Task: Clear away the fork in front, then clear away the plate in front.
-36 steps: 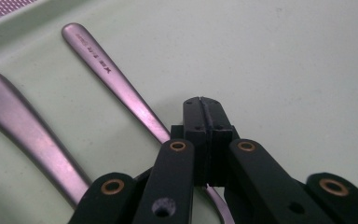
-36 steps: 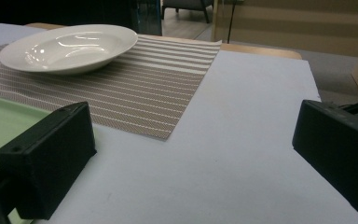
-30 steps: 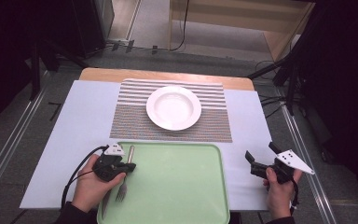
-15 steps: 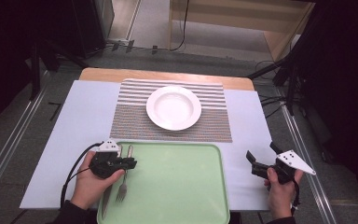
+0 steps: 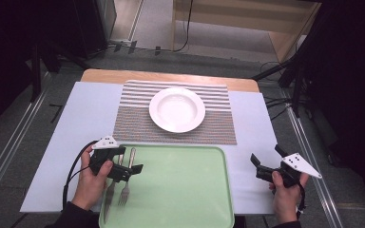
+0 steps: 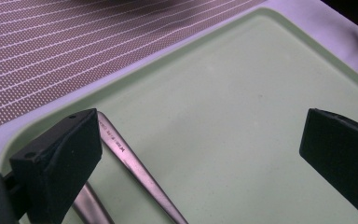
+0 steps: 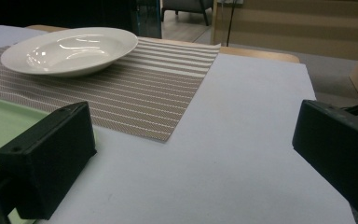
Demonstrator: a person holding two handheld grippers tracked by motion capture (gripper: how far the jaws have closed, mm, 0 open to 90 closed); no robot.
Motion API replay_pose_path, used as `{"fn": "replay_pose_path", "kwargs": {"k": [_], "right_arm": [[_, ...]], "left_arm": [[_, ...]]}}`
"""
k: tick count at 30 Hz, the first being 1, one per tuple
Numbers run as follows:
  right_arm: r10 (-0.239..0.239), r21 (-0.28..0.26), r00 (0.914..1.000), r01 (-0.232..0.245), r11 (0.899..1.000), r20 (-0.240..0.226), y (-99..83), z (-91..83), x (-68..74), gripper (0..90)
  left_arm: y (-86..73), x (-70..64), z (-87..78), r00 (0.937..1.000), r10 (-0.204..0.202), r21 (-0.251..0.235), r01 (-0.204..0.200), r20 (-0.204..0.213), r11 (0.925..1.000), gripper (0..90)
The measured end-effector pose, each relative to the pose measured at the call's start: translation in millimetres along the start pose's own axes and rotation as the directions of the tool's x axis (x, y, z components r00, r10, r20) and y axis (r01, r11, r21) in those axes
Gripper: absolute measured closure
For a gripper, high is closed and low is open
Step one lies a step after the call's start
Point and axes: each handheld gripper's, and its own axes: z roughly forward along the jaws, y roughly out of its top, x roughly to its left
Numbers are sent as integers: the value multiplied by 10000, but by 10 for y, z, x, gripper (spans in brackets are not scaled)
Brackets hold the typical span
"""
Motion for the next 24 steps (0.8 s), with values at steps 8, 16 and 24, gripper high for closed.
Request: {"fn": "replay_pose_path", "kwargs": {"k": [8, 16, 24], "right_arm": [[-34, -8, 10000, 34, 10000, 3, 2, 6, 14, 0], [44, -28, 10000, -44, 10000, -48, 5, -4, 15, 0], [-58, -62, 10000, 57, 10000, -57, 10, 5, 22, 0]], "left_arm": [[170, 51, -33, 9989, 270, -372, -284, -370, 9989, 0], [358, 177, -13, 9964, 259, -636, -311, -805, 9975, 0], [509, 277, 33, 9966, 265, -792, -327, -785, 9963, 0]]}}
